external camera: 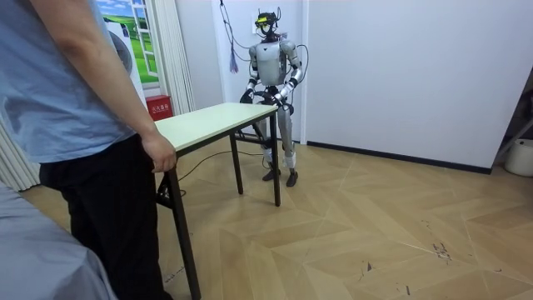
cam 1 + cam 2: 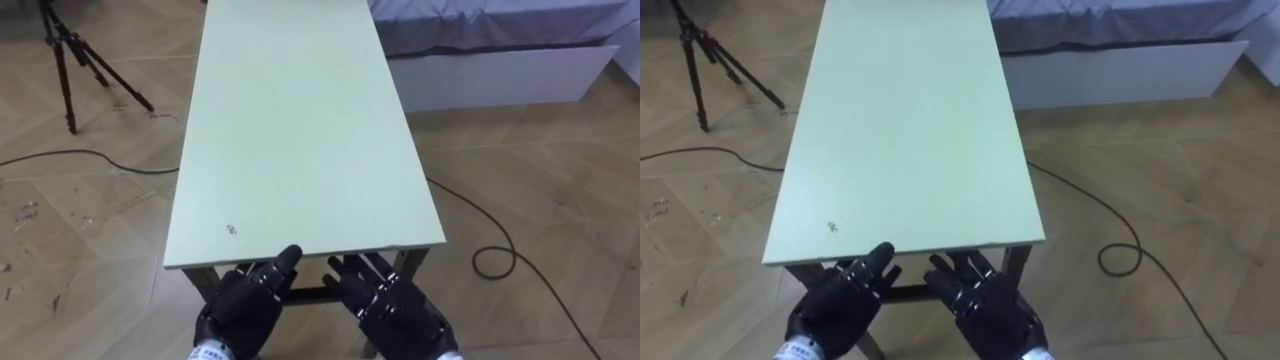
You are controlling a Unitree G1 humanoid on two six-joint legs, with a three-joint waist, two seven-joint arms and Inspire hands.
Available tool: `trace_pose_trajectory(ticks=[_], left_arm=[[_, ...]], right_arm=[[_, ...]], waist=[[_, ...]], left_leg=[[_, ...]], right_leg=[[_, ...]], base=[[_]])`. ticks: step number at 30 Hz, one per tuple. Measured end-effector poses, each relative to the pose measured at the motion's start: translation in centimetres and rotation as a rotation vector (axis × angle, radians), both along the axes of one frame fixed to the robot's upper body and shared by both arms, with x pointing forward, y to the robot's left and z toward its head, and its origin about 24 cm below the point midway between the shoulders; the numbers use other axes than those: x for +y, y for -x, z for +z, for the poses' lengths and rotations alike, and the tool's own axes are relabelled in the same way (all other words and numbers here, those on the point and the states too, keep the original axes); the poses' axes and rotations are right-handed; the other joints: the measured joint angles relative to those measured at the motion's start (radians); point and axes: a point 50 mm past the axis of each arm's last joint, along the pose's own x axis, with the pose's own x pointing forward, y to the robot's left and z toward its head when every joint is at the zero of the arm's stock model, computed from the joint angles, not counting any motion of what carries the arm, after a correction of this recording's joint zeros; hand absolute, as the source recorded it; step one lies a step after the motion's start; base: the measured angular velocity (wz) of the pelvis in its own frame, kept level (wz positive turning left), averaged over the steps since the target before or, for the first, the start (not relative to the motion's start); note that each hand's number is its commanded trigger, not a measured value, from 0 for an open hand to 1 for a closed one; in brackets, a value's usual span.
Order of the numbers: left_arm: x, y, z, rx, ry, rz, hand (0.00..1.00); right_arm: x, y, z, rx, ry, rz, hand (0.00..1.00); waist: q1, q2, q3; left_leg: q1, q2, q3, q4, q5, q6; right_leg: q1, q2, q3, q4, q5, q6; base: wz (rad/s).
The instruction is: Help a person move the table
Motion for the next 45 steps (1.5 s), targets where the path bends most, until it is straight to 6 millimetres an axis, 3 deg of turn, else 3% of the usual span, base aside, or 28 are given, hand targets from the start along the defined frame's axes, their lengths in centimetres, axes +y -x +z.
trace_pose_trajectory(ticks=[7, 14, 21, 28, 34, 44, 45], left_arm=[[1.0, -0.3, 0.1, 0.025, 0.063, 0.065, 0.0], [2.6, -0.8, 0.3, 0.068, 0.211, 0.23, 0.0], [2.8, -1.7, 0.0, 0.107, 0.291, 0.255, 0.0], [2.8, -1.6, -1.5, 0.19, 0.304, 0.233, 0.0], [3.1, -0.5, -3.1, 0.275, 0.31, 0.255, 0.0], [3.1, -0.3, -3.3, 0.303, 0.301, 0.251, 0.0], [3.1, -0.3, -3.3, 0.306, 0.304, 0.253, 0.27]], right_arm=[[-0.1, -0.5, 0.2, 0.008, -0.019, -0.005, 0.0], [-0.2, -1.7, 0.5, 0.073, -0.089, -0.081, 0.0], [-0.7, -3.7, 1.1, 0.172, -0.138, -0.192, 0.0], [-2.1, -4.7, 1.4, 0.218, -0.13, -0.274, 0.0], [-1.7, -4.6, 1.4, 0.231, -0.158, -0.289, 0.0], [-1.6, -4.7, 1.0, 0.254, -0.203, -0.331, 0.0], [-1.7, -4.7, 1.0, 0.256, -0.203, -0.333, 0.0]], waist=[[0.005, 0.003, 0.0018], [0.008, 0.02, 0.0108], [0.013, 0.04, 0.0204], [0.029, 0.065, 0.0074], [0.03, 0.067, 0.005], [0.029, 0.062, 0.0026], [0.029, 0.061, 0.0016]], left_leg=[[0.002, 0.001, 0.004, 0.0, 0.0, 0.0], [0.013, 0.001, -0.001, -0.001, 0.0, 0.0], [0.021, 0.003, -0.003, -0.002, -0.001, 0.001], [0.021, -0.004, -0.003, 0.001, 0.0, 0.002], [0.027, -0.003, -0.004, 0.001, 0.0, 0.002], [0.029, 0.002, -0.009, -0.001, 0.0, 0.002], [0.029, 0.002, -0.012, -0.001, 0.0, 0.002]], right_leg=[[-0.001, 0.0, 0.004, 0.001, 0.0, 0.0], [0.006, 0.0, 0.008, 0.007, 0.001, -0.001], [0.005, 0.0, 0.006, 0.019, 0.002, -0.002], [0.001, 0.0, 0.008, 0.017, 0.004, -0.003], [0.003, 0.002, 0.015, 0.016, 0.004, -0.004], [0.013, 0.0, 0.006, 0.019, 0.006, -0.003], [0.014, 0.0, 0.005, 0.019, 0.006, -0.003]], base=[[-0.01], [-0.01], [0.0], [0.0], [-0.04], [0.02], [0.07]])
